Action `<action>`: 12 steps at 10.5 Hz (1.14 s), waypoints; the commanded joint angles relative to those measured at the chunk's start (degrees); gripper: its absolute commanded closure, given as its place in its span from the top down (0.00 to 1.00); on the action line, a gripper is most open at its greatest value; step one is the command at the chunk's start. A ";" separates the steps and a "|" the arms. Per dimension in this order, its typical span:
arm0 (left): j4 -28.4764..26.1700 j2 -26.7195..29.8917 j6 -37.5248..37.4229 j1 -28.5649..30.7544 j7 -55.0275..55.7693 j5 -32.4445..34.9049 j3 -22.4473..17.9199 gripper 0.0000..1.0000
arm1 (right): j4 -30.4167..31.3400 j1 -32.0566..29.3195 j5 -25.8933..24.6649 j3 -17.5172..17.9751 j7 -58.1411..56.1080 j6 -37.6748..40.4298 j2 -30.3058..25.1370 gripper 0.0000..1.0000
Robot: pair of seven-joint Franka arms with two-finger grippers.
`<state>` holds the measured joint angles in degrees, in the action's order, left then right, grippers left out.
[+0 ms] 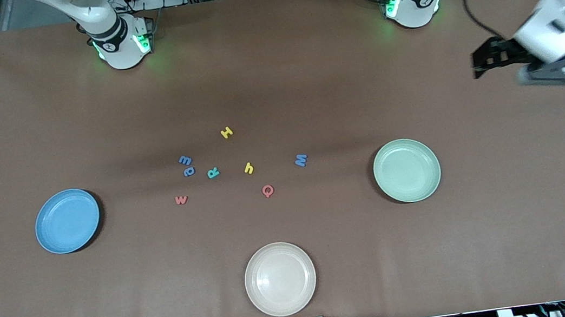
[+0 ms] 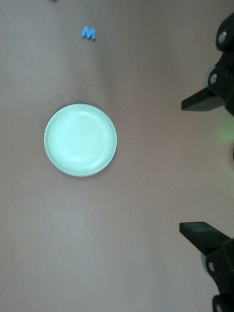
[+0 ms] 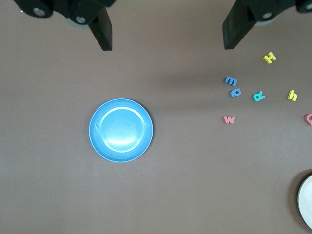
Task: Sort upper and lower case letters into plates
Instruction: 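Reach the left gripper to the blue m while the right gripper reaches the pink M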
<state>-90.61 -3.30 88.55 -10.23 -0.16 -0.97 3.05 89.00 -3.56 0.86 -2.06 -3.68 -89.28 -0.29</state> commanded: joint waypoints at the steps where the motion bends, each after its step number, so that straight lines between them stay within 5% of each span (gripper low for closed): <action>1: 1.04 -8.35 6.77 -5.04 3.02 -2.79 -0.24 1.00 | -1.64 -0.48 0.20 0.66 0.78 -0.37 2.40 1.00; 4: 2.10 -19.25 19.16 -14.09 20.77 -5.18 -0.68 1.00 | -1.82 1.96 0.11 0.92 0.35 -8.34 9.94 1.00; 8: 6.92 -33.23 28.34 -18.93 25.20 -5.01 -0.50 1.00 | -1.29 2.07 0.20 0.92 0.08 -8.37 13.20 1.00; 12: 6.32 -36.69 34.41 -25.96 35.27 -3.26 -0.77 1.00 | -1.47 4.26 0.28 0.92 0.87 -10.90 16.19 1.00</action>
<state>-85.54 -39.41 123.03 -34.03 30.50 -4.94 3.24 88.73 0.05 0.89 -1.25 -3.68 -99.34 14.12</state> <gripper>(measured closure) 0.000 0.000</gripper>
